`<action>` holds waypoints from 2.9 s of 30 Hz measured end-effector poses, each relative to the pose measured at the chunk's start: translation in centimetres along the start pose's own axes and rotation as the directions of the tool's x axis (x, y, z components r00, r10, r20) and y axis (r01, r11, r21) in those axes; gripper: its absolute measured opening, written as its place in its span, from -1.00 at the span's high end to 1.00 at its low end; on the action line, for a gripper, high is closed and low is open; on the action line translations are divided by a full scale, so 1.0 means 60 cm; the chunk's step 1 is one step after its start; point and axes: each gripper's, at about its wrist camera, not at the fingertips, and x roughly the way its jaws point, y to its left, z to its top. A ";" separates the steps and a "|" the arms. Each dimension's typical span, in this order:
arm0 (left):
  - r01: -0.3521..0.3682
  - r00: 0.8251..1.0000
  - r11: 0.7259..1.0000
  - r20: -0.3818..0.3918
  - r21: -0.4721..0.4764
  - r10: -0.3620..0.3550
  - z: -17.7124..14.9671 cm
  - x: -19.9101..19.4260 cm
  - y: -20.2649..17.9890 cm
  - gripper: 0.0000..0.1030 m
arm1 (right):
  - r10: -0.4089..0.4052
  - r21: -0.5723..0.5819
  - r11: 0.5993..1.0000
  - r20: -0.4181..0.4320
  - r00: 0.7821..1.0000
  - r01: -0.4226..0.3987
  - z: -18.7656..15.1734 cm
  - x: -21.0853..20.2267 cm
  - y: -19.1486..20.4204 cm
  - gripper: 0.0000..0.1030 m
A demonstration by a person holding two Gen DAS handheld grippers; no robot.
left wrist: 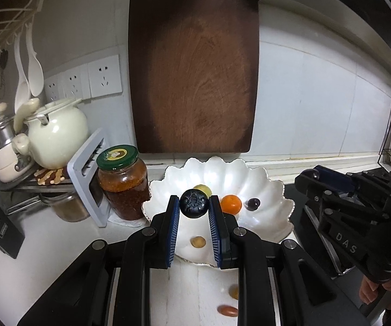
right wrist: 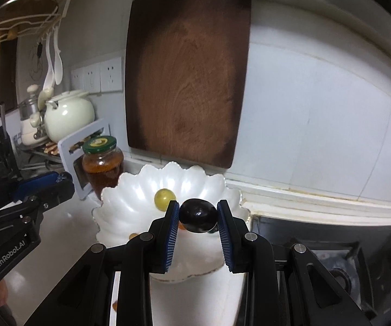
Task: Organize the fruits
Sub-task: 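Carry the blueberry and dark plum over the white bowl with both grippers, then open both grippers to drop the blueberry and plum into the bowl, then move both grippers back down toward the red dates on the counter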
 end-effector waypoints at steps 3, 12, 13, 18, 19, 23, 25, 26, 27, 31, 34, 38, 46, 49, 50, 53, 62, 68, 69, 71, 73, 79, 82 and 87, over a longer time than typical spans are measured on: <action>0.013 0.999 1.000 -0.035 -0.018 -0.013 0.008 0.027 0.009 0.56 | 0.016 0.009 1.000 -0.044 0.999 -0.015 0.004 0.032 -0.002 0.42; 0.032 0.990 0.999 -0.137 -0.030 -0.036 0.020 0.112 0.024 0.56 | 0.052 0.045 0.998 -0.170 0.984 -0.045 0.003 0.114 -0.006 0.42; 0.032 0.989 0.999 -0.145 -0.030 -0.036 0.020 0.119 0.025 0.56 | 0.055 0.048 0.998 -0.176 0.983 -0.047 0.003 0.118 -0.006 0.42; 0.020 0.979 0.999 -0.203 -0.038 -0.027 0.014 0.168 0.032 0.56 | 0.058 0.064 0.997 -0.221 0.974 -0.045 -0.003 0.150 -0.008 0.42; 0.017 0.976 0.999 -0.216 -0.038 -0.025 0.011 0.179 0.032 0.56 | 0.058 0.063 0.997 -0.226 0.972 -0.045 -0.003 0.154 -0.008 0.42; 0.005 0.966 1.000 -0.257 -0.028 -0.012 0.001 0.214 0.029 0.56 | 0.049 0.052 0.998 -0.256 0.966 -0.037 -0.010 0.175 -0.009 0.42; 0.004 0.961 1.000 -0.278 -0.026 -0.011 -0.003 0.230 0.027 0.56 | 0.048 0.048 0.998 -0.273 0.961 -0.036 -0.014 0.188 -0.012 0.41; 0.004 0.958 1.000 -0.286 -0.026 -0.011 -0.004 0.237 0.026 0.56 | 0.049 0.048 0.998 -0.281 0.958 -0.036 -0.015 0.192 -0.013 0.41; 0.004 0.955 1.000 -0.296 -0.027 -0.012 -0.006 0.244 0.025 0.56 | 0.054 0.051 0.998 -0.295 0.954 -0.040 -0.018 0.200 -0.015 0.42; 0.000 0.945 1.000 -0.327 -0.018 -0.006 -0.011 0.269 0.020 0.56 | 0.064 0.061 0.997 -0.326 0.943 -0.047 -0.027 0.219 -0.020 0.41; 0.002 0.938 1.000 -0.347 -0.014 -0.007 -0.015 0.282 0.016 0.56 | 0.071 0.067 0.996 -0.344 0.936 -0.052 -0.033 0.227 -0.022 0.41; -0.003 0.931 1.000 -0.364 -0.009 -0.001 -0.017 0.291 0.015 0.34 | 0.071 0.069 0.996 -0.358 0.931 -0.049 -0.035 0.235 -0.023 0.40; -0.027 0.937 0.999 -0.349 0.026 0.034 -0.016 0.276 0.011 0.03 | 0.090 0.108 0.993 -0.349 0.933 -0.055 -0.034 0.224 -0.033 0.20; -0.040 0.944 0.998 -0.325 0.046 0.052 -0.013 0.253 0.010 -0.10 | 0.077 0.110 0.993 -0.335 0.939 -0.043 -0.031 0.208 -0.039 0.20; -0.043 0.947 0.998 -0.316 0.049 0.057 -0.011 0.247 0.011 -0.11 | 0.074 0.110 0.993 -0.327 0.942 -0.040 -0.029 0.199 -0.041 0.20; -0.052 0.955 0.997 -0.290 0.053 0.065 -0.006 0.221 0.010 -0.12 | 0.056 0.100 0.995 -0.301 0.952 -0.027 -0.024 0.174 -0.044 0.20; -0.036 0.982 0.997 -0.186 0.064 0.047 0.009 0.118 0.013 -0.20 | 0.047 0.092 0.995 -0.195 0.980 -0.030 -0.005 0.078 -0.037 0.20; -0.031 0.993 0.997 -0.110 0.074 0.039 0.016 0.045 0.014 -0.22 | 0.037 0.093 0.995 -0.141 0.989 -0.024 0.001 0.019 -0.029 0.20; -0.030 0.994 0.997 -0.103 0.071 0.037 0.015 0.034 0.016 -0.22 | 0.033 0.089 0.996 -0.132 0.991 -0.021 0.001 0.008 -0.027 0.20; -0.028 0.996 0.997 -0.088 0.071 0.034 0.012 0.012 0.018 -0.23 | 0.027 0.083 0.996 -0.119 0.993 -0.017 -0.001 -0.011 -0.023 0.20; -0.031 0.997 0.997 -0.066 0.073 0.036 0.007 -0.010 0.018 -0.24 | 0.021 0.080 0.997 -0.110 0.994 -0.012 -0.005 -0.026 -0.020 0.19; -0.031 0.999 0.995 -0.028 0.092 0.034 -0.012 -0.060 0.007 -0.24 | 0.023 0.065 0.998 -0.102 0.995 -0.016 -0.023 -0.069 -0.012 0.08; -0.015 1.000 0.996 -0.023 0.089 0.017 -0.019 -0.079 0.006 -0.24 | 0.026 0.068 0.998 -0.096 0.995 -0.019 -0.032 -0.087 -0.010 0.08; 0.006 1.000 0.996 -0.017 0.084 -0.004 -0.034 -0.104 0.000 -0.25 | 0.016 0.070 0.997 -0.080 0.997 -0.011 -0.045 -0.114 -0.006 0.08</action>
